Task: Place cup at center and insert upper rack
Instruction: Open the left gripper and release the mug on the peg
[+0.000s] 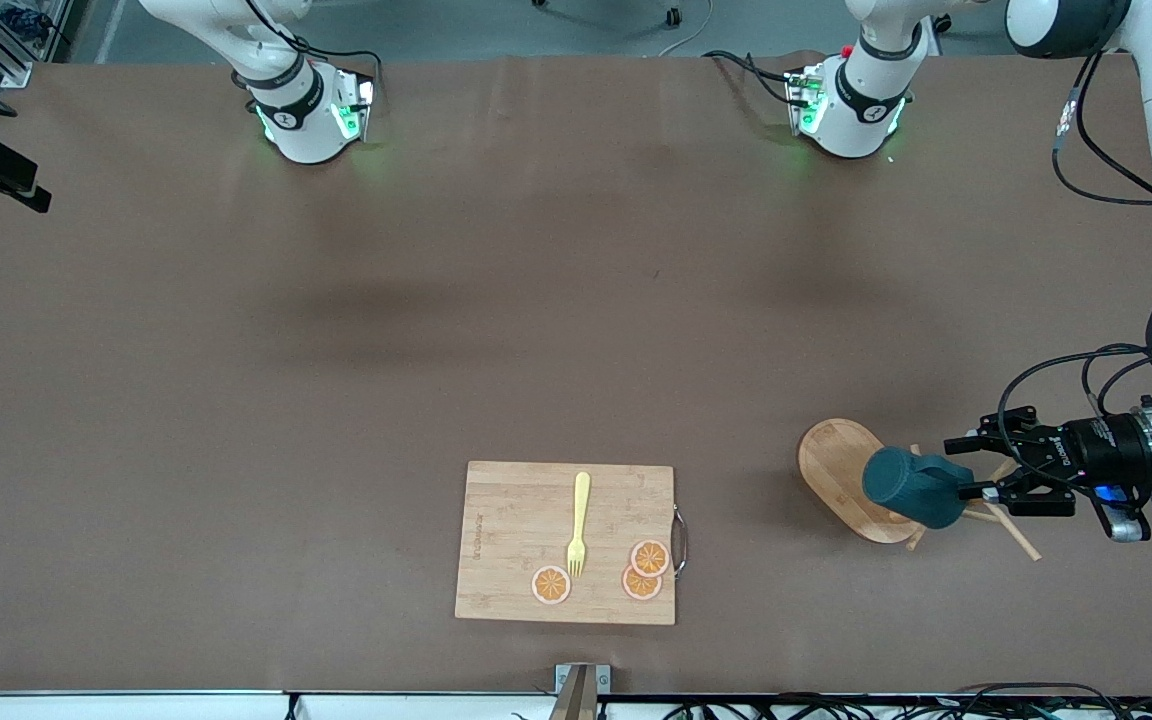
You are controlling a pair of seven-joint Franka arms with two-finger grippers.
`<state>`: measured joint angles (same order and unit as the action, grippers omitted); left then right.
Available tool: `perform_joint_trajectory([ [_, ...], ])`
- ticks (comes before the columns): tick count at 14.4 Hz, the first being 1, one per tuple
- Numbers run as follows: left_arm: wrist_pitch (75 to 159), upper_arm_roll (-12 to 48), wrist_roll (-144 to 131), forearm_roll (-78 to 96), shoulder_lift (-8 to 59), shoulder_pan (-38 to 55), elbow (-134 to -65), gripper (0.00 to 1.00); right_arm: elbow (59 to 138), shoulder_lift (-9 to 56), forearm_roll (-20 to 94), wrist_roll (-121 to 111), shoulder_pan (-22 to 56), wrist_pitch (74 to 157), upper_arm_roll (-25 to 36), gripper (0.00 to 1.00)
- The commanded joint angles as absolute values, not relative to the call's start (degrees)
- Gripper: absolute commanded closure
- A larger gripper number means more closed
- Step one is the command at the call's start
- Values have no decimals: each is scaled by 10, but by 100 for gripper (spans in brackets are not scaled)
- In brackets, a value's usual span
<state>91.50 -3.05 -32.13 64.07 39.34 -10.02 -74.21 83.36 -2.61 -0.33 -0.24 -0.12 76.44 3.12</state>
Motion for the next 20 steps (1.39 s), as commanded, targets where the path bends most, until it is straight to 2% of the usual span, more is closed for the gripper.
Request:
perform_joint_trajectory([
  [1,904,-30,-318,643,374,-98,-741,0,842,-38,-6,0,1,766,33,0],
  [5,882,-18,-322,566,333,-79,-741,0,842,-38,-6,0,1,766,33,0],
  [11,883,-12,-315,275,248,16,-741,0,842,-38,-6,0,1,766,33,0],
  [18,860,71,-216,-35,165,34,-743,0,842,-38,-7,0,1,766,33,0],
  [20,860,81,-196,-67,155,33,-741,0,842,-38,-9,-3,1,766,33,0],
])
